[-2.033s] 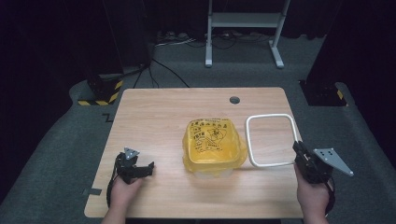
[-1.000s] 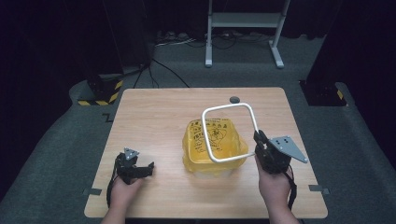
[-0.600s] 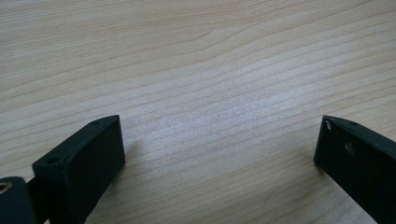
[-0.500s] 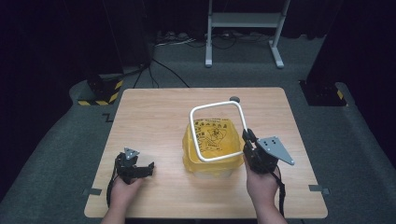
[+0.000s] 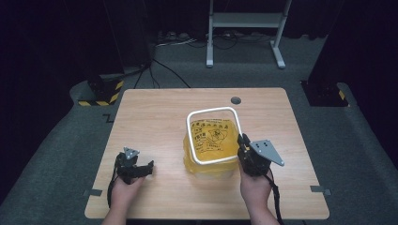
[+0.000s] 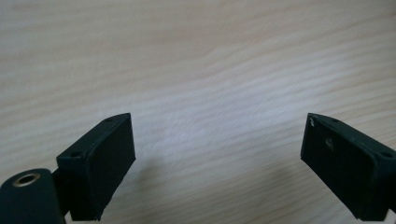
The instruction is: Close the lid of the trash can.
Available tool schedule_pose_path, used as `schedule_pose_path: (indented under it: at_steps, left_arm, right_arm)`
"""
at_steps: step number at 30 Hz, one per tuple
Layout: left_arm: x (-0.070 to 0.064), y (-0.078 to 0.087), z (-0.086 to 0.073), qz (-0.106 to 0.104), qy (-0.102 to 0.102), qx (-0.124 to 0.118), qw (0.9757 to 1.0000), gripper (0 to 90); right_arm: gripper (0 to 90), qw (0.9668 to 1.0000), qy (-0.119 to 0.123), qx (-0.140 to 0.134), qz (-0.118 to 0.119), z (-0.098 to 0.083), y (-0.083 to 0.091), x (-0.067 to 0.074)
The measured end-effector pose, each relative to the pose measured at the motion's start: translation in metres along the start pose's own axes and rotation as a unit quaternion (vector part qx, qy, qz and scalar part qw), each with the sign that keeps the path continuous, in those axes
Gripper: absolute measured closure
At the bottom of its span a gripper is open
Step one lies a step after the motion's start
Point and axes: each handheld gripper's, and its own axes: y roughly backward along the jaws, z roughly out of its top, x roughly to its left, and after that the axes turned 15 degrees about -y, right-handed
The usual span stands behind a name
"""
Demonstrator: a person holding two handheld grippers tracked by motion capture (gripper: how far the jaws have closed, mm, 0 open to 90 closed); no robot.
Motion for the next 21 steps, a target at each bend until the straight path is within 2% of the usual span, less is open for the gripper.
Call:
schedule_pose_path:
  at_steps: [4, 8, 9, 10, 13, 16, 17, 18, 19, 20, 21]
  left_arm:
    - [-0.015, 0.021, 0.024, -0.001, -0.011, -0.049, 0.9988, 9.6]
    - [-0.032, 0.045, 0.050, -0.009, -0.022, -0.107, 0.9940, 8.8]
    - [-0.032, 0.045, 0.050, -0.009, -0.022, -0.107, 0.9940, 8.5]
    - [-0.037, 0.052, 0.057, -0.011, -0.027, -0.125, 0.9917, 8.5]
    - [-0.046, 0.066, 0.071, -0.015, -0.032, -0.158, 0.9868, 8.0]
    - [-0.059, 0.084, 0.088, -0.030, -0.027, -0.206, 0.9778, 7.3]
    - [-0.059, 0.084, 0.088, -0.030, -0.027, -0.206, 0.9778, 7.3]
    - [-0.066, 0.091, 0.095, -0.035, -0.025, -0.230, 0.9722, 7.2]
    - [-0.066, 0.091, 0.095, -0.035, -0.025, -0.230, 0.9722, 7.2]
    - [-0.076, 0.094, 0.100, -0.045, -0.026, -0.248, 0.9674, 7.1]
    - [-0.081, 0.095, 0.102, -0.047, -0.028, -0.252, 0.9662, 7.1]
  right_arm:
    - [82.0, 0.9999, 0.006, 0.003, -0.010, -0.004, -0.004, 0.000]
    - [81.9, 0.9998, 0.006, 0.008, -0.016, -0.007, -0.006, 0.000]
    - [81.9, 0.9998, 0.006, 0.008, -0.016, -0.007, -0.006, 0.000]
    - [81.9, 0.9998, 0.007, 0.008, -0.017, -0.007, -0.006, 0.001]
    - [81.8, 0.9997, 0.010, 0.006, -0.021, -0.008, -0.006, 0.002]
    - [81.7, 0.9996, 0.009, 0.008, -0.024, -0.010, -0.006, 0.002]
    - [81.7, 0.9996, 0.009, 0.008, -0.024, -0.010, -0.006, 0.002]
    - [81.7, 0.9996, 0.007, 0.010, -0.027, -0.011, -0.007, 0.001]
    - [81.7, 0.9996, 0.007, 0.010, -0.027, -0.011, -0.007, 0.001]
    - [81.7, 0.9996, 0.003, 0.010, -0.027, -0.011, -0.007, 0.000]
    - [81.7, 0.9996, 0.004, 0.010, -0.028, -0.011, -0.007, 0.000]
